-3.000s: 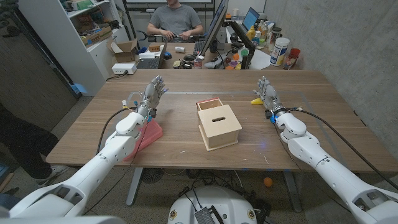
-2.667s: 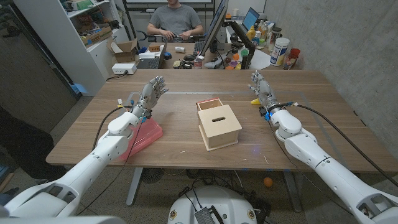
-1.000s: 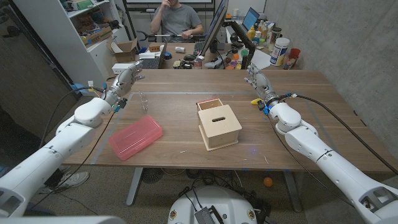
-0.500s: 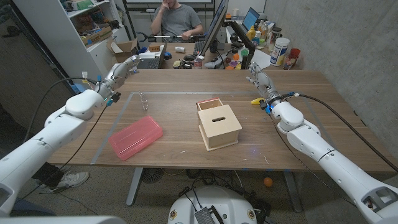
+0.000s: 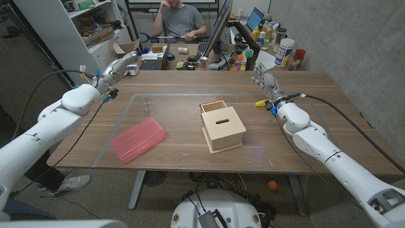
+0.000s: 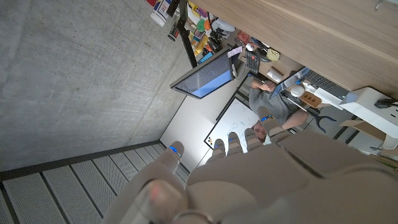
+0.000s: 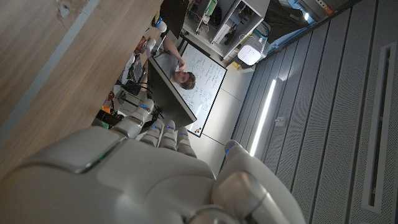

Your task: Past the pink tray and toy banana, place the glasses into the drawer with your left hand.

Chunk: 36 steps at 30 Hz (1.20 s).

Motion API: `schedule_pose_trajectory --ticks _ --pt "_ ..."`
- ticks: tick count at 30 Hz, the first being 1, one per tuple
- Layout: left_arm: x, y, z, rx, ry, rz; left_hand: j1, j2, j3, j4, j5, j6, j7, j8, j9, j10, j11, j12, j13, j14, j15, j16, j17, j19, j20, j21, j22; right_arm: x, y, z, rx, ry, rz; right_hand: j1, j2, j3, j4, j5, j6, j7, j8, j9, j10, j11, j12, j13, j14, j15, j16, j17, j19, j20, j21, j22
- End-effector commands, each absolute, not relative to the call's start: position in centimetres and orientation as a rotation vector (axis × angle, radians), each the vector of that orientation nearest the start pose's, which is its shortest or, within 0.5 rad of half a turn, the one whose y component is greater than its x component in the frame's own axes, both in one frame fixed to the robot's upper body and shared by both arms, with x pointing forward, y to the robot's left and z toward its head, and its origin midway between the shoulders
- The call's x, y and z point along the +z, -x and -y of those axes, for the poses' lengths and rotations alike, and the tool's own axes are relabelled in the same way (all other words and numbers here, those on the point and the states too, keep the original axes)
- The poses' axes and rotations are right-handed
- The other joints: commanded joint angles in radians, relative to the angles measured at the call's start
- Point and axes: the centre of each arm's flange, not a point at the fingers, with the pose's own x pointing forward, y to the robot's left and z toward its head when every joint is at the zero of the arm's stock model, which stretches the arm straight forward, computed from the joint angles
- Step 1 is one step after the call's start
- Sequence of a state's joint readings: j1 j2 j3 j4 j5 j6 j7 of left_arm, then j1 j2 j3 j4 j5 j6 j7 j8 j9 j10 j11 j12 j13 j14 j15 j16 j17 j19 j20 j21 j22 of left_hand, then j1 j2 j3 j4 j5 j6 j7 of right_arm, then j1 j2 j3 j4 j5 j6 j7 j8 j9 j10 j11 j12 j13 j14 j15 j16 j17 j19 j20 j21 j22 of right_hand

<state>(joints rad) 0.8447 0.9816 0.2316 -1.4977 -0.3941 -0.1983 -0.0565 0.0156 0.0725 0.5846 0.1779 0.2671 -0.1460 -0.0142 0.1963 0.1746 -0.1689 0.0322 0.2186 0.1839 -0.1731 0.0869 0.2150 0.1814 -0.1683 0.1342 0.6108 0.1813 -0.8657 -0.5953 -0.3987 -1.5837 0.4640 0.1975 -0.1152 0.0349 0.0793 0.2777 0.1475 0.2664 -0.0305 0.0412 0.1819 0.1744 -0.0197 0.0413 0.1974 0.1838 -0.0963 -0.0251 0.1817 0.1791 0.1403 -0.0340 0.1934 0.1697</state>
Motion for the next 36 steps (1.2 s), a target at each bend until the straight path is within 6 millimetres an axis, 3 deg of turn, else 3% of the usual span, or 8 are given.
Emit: schedule_pose_trajectory --ticks 1,13,24,36 --pt "11.9 -56.5 -44.0 0.045 -0.701 0.665 0.011 0.097 0.002 -0.003 0.003 0.005 -0.003 -0.001 0.004 -0.038 -0.001 0.000 0.002 -0.007 -0.003 -0.005 0.002 -0.032 0.005 -0.001 0.002 2.6 -60.5 25.2 0.207 0.177 0.717 0.006 0.025 0.005 -0.006 0.004 0.008 0.006 0.008 0.005 0.007 -0.003 0.001 0.004 0.003 0.003 0.008 0.002 0.009 -0.018 0.004 0.004" --pt "13.8 -55.3 -44.3 0.121 -0.775 0.635 0.012 0.092 0.002 -0.005 0.003 0.004 -0.006 -0.004 0.004 -0.036 -0.002 0.000 0.002 -0.005 -0.005 -0.007 0.002 -0.031 0.010 -0.004 0.002 3.2 -60.6 25.1 0.222 0.197 0.734 0.007 0.025 0.004 -0.007 0.004 0.010 0.007 0.008 0.005 0.008 -0.002 0.000 0.004 0.004 0.003 0.008 0.002 0.009 -0.017 0.004 0.004" --pt "15.1 -55.5 -43.0 0.116 -0.850 0.636 0.014 0.088 0.002 -0.006 0.003 0.005 -0.006 -0.005 0.004 -0.034 -0.003 -0.002 0.002 -0.002 -0.007 -0.008 0.002 -0.028 0.012 -0.005 0.001 3.6 -61.1 25.3 0.239 0.205 0.736 0.007 0.025 0.004 -0.007 0.004 0.012 0.007 0.008 0.005 0.009 -0.002 0.000 0.004 0.004 0.002 0.007 0.002 0.008 -0.018 0.004 0.004" --pt "17.3 -55.0 -43.8 0.095 -1.107 0.636 0.027 0.073 0.004 -0.024 0.002 -0.002 -0.016 -0.010 0.004 -0.037 -0.021 -0.005 0.002 -0.003 -0.022 -0.016 -0.002 -0.037 -0.003 -0.016 0.000 3.1 -61.1 25.9 0.227 0.199 0.729 0.007 0.025 0.003 -0.007 0.005 0.014 0.007 0.008 0.005 0.010 -0.004 0.000 0.004 0.007 0.002 0.008 0.002 0.008 -0.018 0.003 0.004"
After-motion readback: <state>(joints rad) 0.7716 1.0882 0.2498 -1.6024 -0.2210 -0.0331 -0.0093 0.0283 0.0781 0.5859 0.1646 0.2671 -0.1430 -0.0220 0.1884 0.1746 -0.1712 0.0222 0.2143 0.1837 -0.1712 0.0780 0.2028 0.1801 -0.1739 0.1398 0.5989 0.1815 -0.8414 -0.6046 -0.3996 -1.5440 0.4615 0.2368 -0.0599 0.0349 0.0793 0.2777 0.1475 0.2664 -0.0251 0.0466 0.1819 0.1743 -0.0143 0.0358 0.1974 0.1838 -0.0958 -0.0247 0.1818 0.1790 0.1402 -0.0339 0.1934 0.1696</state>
